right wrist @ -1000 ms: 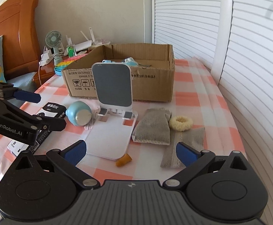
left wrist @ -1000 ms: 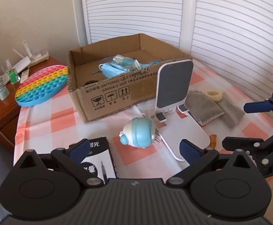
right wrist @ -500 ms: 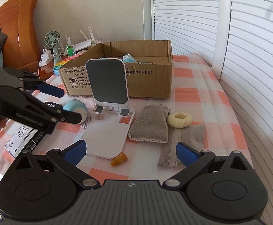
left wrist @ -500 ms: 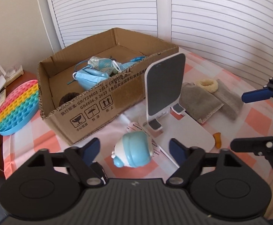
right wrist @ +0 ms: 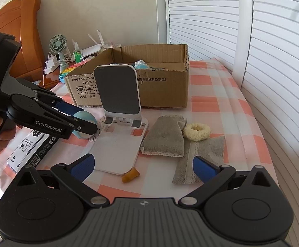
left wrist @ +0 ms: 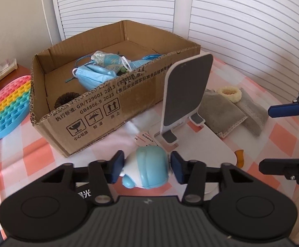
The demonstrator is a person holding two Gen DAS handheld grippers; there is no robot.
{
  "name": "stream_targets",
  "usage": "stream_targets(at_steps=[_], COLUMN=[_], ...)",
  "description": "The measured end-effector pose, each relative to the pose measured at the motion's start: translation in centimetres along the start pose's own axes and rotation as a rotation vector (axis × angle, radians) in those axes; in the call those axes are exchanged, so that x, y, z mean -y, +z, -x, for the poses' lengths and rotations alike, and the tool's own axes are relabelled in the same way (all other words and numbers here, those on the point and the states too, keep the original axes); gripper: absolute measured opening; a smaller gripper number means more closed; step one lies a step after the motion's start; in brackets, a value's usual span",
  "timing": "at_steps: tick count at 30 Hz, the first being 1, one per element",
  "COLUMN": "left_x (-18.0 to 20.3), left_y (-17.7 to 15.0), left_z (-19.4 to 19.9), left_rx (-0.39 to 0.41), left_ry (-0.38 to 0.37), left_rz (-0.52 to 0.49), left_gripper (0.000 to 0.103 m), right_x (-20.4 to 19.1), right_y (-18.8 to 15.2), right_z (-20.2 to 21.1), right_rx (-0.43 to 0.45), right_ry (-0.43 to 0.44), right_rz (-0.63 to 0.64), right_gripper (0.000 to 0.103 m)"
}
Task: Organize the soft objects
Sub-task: 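Grasp the light-blue round toy with the left tool, then hold the blue toy in the left tool while the right tool grasps the orange pacifier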
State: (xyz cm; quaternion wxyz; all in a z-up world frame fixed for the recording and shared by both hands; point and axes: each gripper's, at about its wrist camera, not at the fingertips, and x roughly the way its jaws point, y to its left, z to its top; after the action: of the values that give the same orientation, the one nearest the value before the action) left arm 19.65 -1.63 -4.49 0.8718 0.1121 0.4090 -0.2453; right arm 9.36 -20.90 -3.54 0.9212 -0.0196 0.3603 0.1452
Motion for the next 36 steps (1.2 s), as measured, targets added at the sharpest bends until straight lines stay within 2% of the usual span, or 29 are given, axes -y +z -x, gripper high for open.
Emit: stream_targets(at_steps=[13,21,25,30,36], left_x=[1.7,2.5,2.4,2.2,2.0], left_y=[-2.2,-2.8,-2.9,-3.3,-3.8], left_z=[2.0,2.5,2.5,2.0,3.0], left_rx=[-0.001,0.009,0.011,-0.018,0.021], left_ry=[-0.025,0.006,0.012,-0.002,-0.012], left_rz=[0.051,0.050,0.059,0.094,0.162], left_gripper=[0.046,0.049,0.059,0.054,0.052], right_x=[0.1,-0.3,-0.2,0.0,0.6], right_y=[-0.2,-0.2,-0.2,-0.3,-0.3], right_z=[0.4,0.8,0.9,0.7,0.4], right_rx=[0.004,0.013,0.016,0.015,0.020], right_ry=[0.001,0.005,0.005,-0.003,-0.052], right_rz=[-0.010,-0.005,-0.008,-0.014,-0.011], right_gripper=[0.103,0.103,0.103,0.103,0.102])
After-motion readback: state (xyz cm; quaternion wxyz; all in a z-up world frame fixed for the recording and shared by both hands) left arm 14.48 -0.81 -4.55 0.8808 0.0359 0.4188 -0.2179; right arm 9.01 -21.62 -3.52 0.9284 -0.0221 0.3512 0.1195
